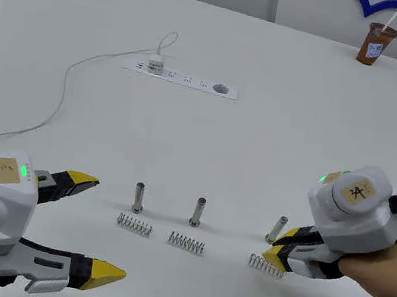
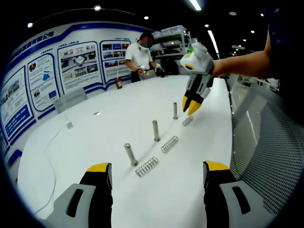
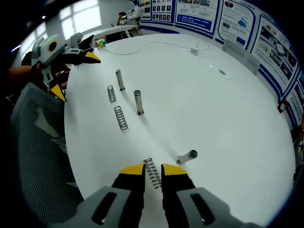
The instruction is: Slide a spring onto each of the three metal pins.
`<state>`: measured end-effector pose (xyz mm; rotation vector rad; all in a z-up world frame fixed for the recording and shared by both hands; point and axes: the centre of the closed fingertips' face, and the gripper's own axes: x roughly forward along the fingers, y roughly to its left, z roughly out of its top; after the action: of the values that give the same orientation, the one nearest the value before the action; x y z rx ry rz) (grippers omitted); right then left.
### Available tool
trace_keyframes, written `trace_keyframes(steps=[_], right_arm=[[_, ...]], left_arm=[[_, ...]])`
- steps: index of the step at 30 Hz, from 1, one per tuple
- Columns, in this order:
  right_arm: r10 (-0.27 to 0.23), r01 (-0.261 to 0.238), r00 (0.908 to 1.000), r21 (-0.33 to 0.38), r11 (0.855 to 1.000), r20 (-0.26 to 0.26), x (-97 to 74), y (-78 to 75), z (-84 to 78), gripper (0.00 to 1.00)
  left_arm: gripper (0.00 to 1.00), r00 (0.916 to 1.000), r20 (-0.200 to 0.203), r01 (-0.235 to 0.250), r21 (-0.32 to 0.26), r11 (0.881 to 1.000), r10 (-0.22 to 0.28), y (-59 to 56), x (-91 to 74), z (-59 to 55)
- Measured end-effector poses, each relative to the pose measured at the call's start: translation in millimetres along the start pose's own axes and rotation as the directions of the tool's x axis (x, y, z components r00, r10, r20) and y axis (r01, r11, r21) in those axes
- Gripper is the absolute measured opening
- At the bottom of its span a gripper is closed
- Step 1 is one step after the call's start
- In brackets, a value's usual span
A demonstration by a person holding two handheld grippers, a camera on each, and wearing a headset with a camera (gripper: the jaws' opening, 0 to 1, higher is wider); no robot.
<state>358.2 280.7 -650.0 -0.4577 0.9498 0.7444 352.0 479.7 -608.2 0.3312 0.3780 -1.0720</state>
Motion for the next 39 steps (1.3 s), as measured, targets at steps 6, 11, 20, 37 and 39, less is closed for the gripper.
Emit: trace_keyframes(steps=[6,11,20,37,39], right_arm=[[0.048,-0.052,0.9975,-0.081,0.995,-0.051,4.8,4.5,1.8,0.15],[0.071,-0.093,0.9900,-0.183,0.979,-0.122,11.9,7.6,-1.4,0.15],[0.088,-0.142,0.9757,-0.274,0.951,-0.201,25.1,10.7,-7.6,0.15],[0.116,-0.192,0.9610,-0.305,0.933,-0.251,34.3,9.4,-13.0,0.13],[0.124,-0.200,0.9597,-0.304,0.932,-0.252,34.2,10.5,-13.4,0.13]], left_arm=[[0.80,1.0000,-0.003,-0.001,-0.003,1.000,0.001,0.3,-0.1,-1.2],[0.80,1.0000,-0.003,-0.001,-0.004,1.000,0.001,0.1,0.1,-1.0],[0.80,1.0000,-0.007,-0.004,-0.007,1.000,0.004,1.0,-0.8,-2.4],[0.79,0.9999,-0.010,-0.005,-0.007,1.000,0.005,1.8,-1.6,-3.4],[0.79,0.9999,-0.010,-0.004,-0.007,1.000,0.004,1.9,-1.7,-3.5]])
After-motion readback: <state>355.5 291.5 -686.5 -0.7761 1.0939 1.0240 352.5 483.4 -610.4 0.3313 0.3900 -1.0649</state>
